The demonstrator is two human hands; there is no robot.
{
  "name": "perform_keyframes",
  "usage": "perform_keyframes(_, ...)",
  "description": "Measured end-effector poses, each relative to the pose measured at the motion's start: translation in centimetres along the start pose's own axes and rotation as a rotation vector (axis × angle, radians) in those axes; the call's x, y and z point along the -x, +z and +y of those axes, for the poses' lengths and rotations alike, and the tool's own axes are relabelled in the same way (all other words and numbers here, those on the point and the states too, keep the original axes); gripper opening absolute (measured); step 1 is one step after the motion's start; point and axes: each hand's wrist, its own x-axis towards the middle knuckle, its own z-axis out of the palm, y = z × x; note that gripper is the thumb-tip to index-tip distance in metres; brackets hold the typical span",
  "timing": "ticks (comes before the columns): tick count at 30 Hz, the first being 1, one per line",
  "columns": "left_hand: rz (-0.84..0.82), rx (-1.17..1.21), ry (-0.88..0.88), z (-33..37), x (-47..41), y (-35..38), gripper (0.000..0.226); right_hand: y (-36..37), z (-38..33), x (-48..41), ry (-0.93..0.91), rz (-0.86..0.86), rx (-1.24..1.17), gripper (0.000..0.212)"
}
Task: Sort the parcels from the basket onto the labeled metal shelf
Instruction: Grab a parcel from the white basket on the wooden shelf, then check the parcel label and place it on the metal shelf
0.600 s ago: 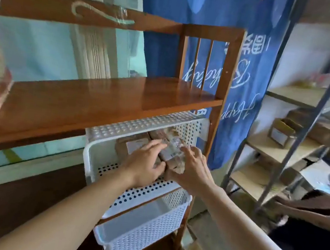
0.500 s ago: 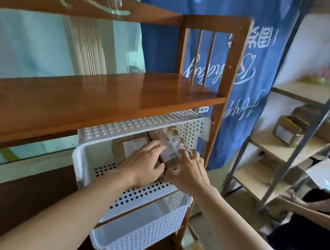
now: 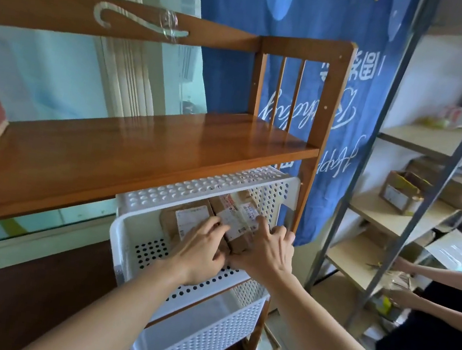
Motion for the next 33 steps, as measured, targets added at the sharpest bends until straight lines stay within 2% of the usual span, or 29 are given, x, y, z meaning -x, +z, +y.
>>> perform_keyframes(6, 0.046, 0.005, 0.099, 1.1, 5.1, -2.2, 0.062, -5.7, 0.3, 6.4, -0.011, 0.222, 0.005, 0.090)
perform_keyframes(9, 0.070, 0.100, 0.137, 2.0, 8.9, -3.8, 0.059, -9.1, 0.3, 12.5, -0.009, 0.277, 0.004, 0.090)
perform_keyframes(13, 0.179, 0.369, 0.223, 2.7, 15.5, -6.0, 0.065, -12.2, 0.4, 22.5, -0.096, 0.294, 0.061, 0.089)
perform_keyframes(16, 0.240, 0.656, 0.243, 3.0, 20.9, -8.5, 0.072, -15.1, -0.2, 29.2, -0.264, 0.291, 0.052, 0.094)
perform_keyframes(18, 0.191, 0.912, 0.271, 3.5, 25.1, -10.8, 0.054, -16.9, -1.3, 32.4, -0.412, 0.291, 0.030, 0.094)
perform_keyframes(20, 0.187, 1.084, 0.324, 3.5, 29.2, -12.9, 0.033, -18.1, -3.3, 34.7, -0.515, 0.319, -0.058, 0.094)
perform_keyframes(21, 0.241, 1.122, 0.345, 3.3, 31.3, -14.0, 0.034, -18.2, -4.6, 35.7, -0.549, 0.352, -0.155, 0.095)
perform_keyframes(23, 0.378, 1.164, 0.358, 2.3, 35.0, -15.4, 0.042, -17.4, -7.4, 37.5, -0.564, 0.420, -0.455, 0.099)
perform_keyframes(25, 0.492, 1.177, 0.335, 1.0, 38.4, -16.5, 0.058, -15.9, -10.3, 38.9, -0.556, 0.400, -0.695, 0.107)
perform_keyframes(29, 0.732, 1.110, 0.278, -1.9, 44.8, -18.4, 0.054, -12.9, -16.2, 41.1, -0.621, 0.314, -0.845, 0.114)
perform_keyframes(33, 0.931, 1.088, 0.165, -4.6, 51.9, -19.8, 0.053, -11.1, -21.5, 43.7, -0.666, 0.170, -0.977, 0.098)
